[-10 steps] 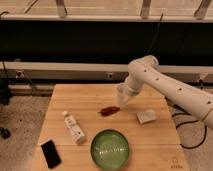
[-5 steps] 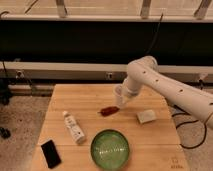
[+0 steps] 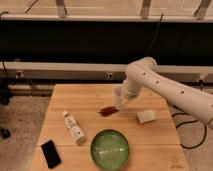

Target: Place the ceramic cup in the ceramic bowl

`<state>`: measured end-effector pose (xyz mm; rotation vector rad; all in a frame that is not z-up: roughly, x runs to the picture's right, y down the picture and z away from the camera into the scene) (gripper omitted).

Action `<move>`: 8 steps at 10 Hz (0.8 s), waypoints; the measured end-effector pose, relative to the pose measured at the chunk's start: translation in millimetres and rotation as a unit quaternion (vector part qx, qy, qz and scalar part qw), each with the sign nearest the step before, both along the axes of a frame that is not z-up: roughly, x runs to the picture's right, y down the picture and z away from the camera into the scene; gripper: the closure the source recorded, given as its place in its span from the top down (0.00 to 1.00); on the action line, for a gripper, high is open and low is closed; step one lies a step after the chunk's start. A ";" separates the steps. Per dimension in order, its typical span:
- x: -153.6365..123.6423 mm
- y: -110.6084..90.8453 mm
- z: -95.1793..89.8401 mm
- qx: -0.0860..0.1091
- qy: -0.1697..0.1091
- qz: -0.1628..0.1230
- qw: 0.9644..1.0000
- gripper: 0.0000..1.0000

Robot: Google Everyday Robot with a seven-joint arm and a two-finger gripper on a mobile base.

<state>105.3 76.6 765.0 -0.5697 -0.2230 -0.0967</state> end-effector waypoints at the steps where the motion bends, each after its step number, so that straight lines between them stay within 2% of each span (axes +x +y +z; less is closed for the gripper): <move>1: -0.5 1.8 -1.3 0.000 0.000 0.000 1.000 0.00; 8: -12.3 17.4 -13.7 -0.002 -0.003 -0.004 1.000 0.00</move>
